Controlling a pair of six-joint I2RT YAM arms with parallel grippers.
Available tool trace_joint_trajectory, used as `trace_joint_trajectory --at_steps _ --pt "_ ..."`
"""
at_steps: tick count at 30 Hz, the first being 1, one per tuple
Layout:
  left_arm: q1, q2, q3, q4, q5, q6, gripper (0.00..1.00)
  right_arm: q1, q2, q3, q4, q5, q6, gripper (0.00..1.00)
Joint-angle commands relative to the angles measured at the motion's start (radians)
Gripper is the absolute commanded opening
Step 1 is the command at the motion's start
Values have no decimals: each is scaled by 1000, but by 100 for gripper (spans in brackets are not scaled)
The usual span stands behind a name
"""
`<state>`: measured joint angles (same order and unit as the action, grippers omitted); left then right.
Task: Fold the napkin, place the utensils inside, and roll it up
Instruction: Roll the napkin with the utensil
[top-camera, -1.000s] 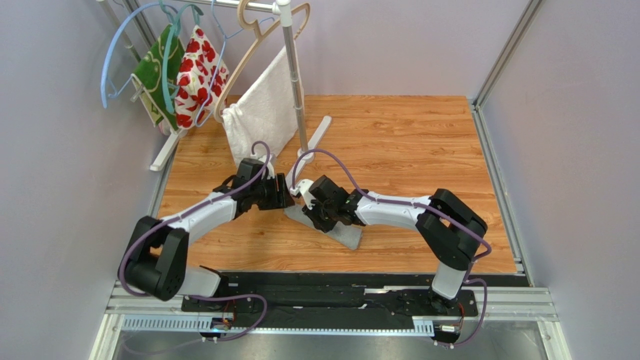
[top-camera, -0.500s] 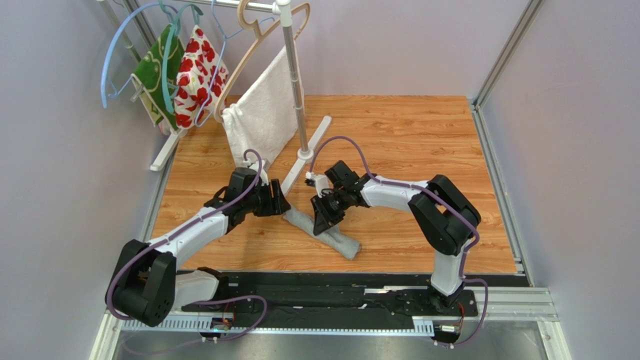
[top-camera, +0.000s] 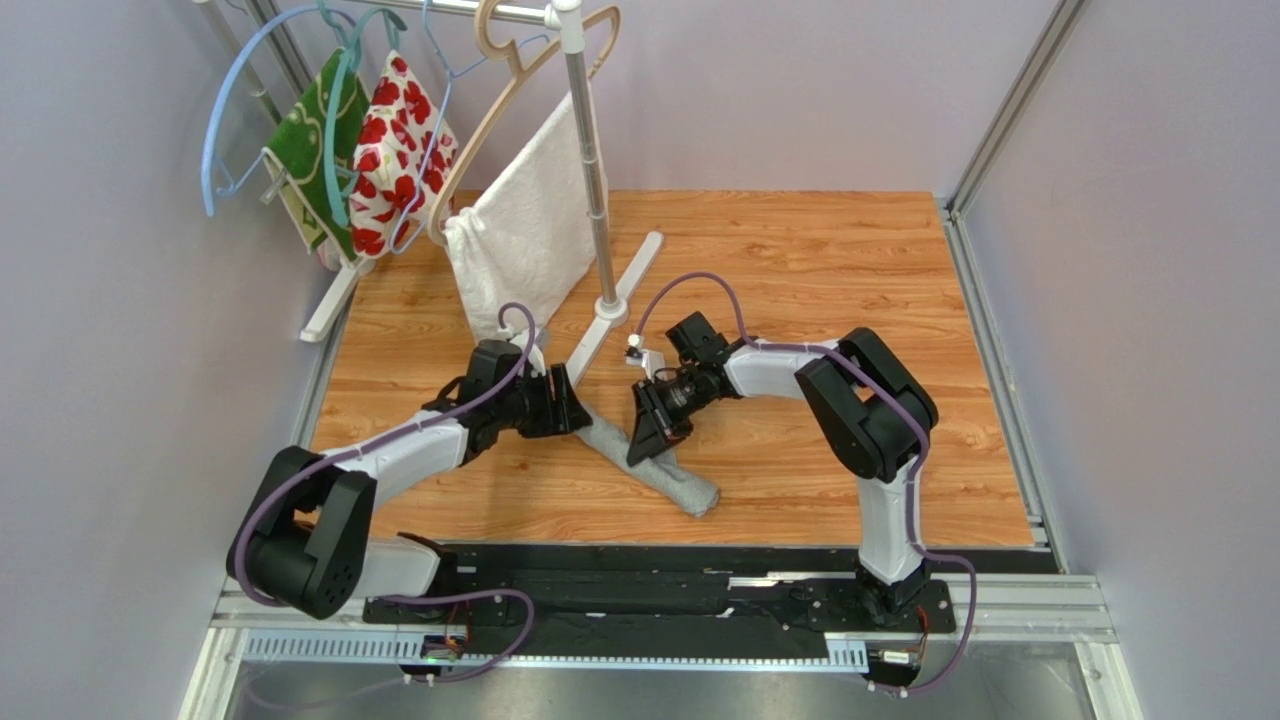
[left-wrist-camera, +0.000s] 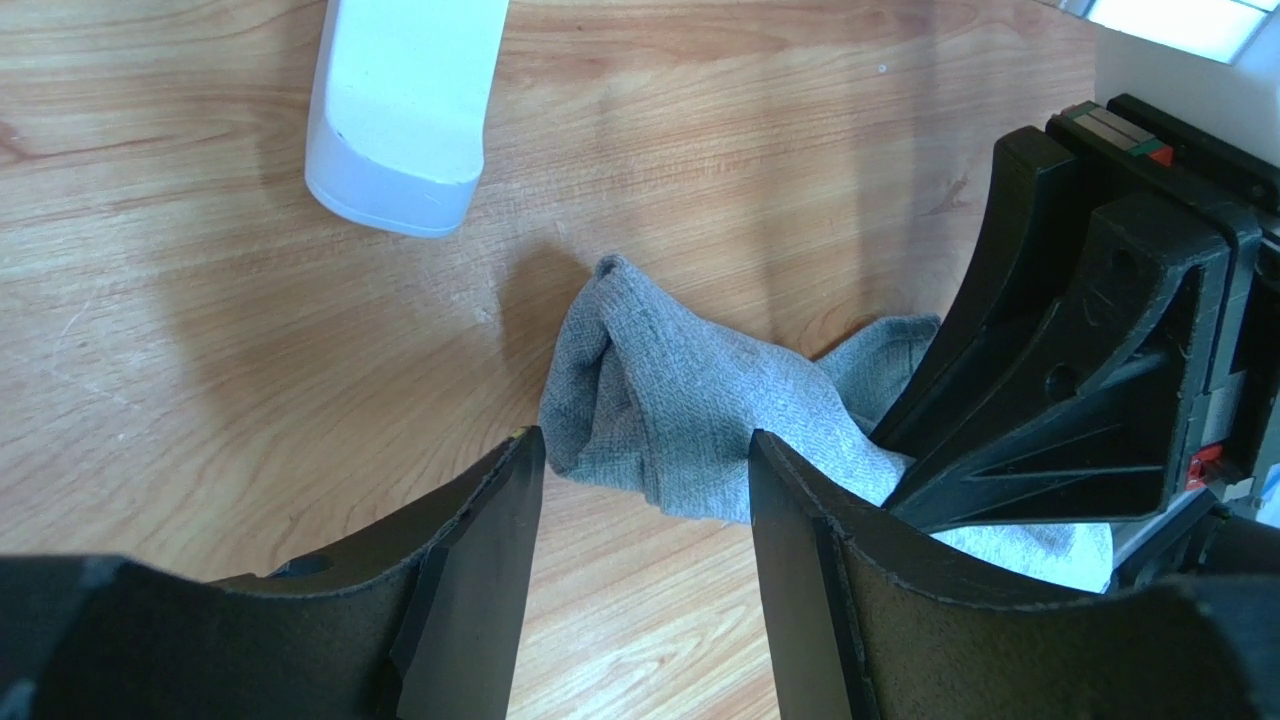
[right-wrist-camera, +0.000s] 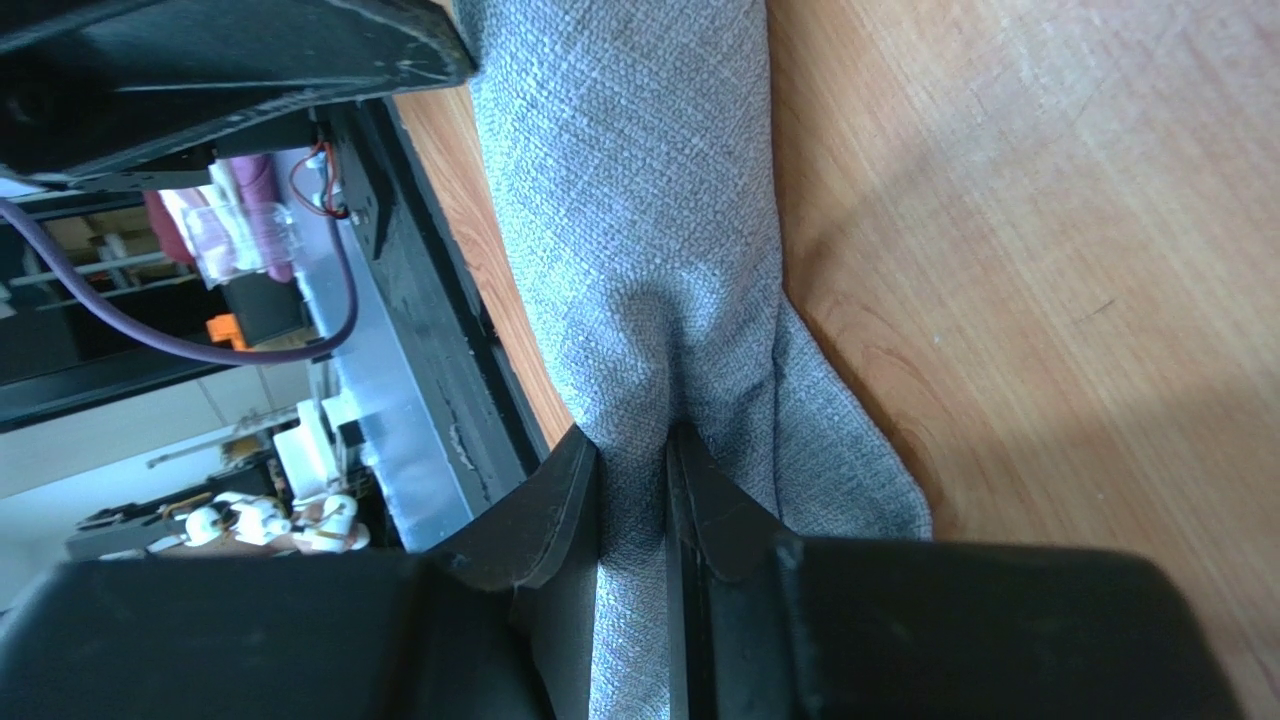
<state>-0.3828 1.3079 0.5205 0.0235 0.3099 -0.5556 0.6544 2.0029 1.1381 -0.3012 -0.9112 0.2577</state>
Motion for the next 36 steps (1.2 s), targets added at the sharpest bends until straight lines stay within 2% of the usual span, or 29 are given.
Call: trace_joint_trajectory --at_steps 1,4,7,10,11,13,14,20,22,23,24,26,27,29,30,33,36 --pt "4 36 6 108 28 -15 61 -9 54 11 30 -6 6 10" --pt "2 59 10 133 37 -18 59 -12 62 11 31 -14 3 10" --pt "2 77 9 154 50 -29 50 -13 68 12 30 -14 0 10" --pt "2 94 9 173 72 -38 29 -16 59 15 25 -9 -1 14" --pt "2 97 9 176 80 -38 14 -18 50 18 21 -5 -5 22" --pt "2 97 13 159 89 -37 0 -19 16 44 -33 24 -30 32" --pt "2 94 16 147 86 -33 0 -19 1 54 -54 41 -35 41" --pt "2 80 101 -34 61 -17 0 0 -180 100 -164 233 -51 52" --pt "2 108 147 -112 70 -10 0 36 -219 109 -193 383 -70 53" --pt "2 117 160 -131 75 -3 0 92 -252 114 -206 455 -95 54" --pt "2 132 183 -164 75 -1 0 125 -265 112 -214 613 -107 54" --pt "2 143 203 -186 74 0 0 230 -295 101 -211 774 -129 54" --pt "2 149 207 -198 69 0 0 267 -302 95 -198 943 -136 54" --pt "2 154 214 -211 60 -1 0 374 -305 75 -179 1099 -155 54" --pt "2 157 219 -215 54 -1 0 407 -299 68 -153 1233 -169 54" --pt "2 169 230 -226 52 -1 0 497 -277 46 -109 1412 -179 54" --pt "2 177 237 -231 54 2 0 553 -242 28 -69 1495 -212 54"
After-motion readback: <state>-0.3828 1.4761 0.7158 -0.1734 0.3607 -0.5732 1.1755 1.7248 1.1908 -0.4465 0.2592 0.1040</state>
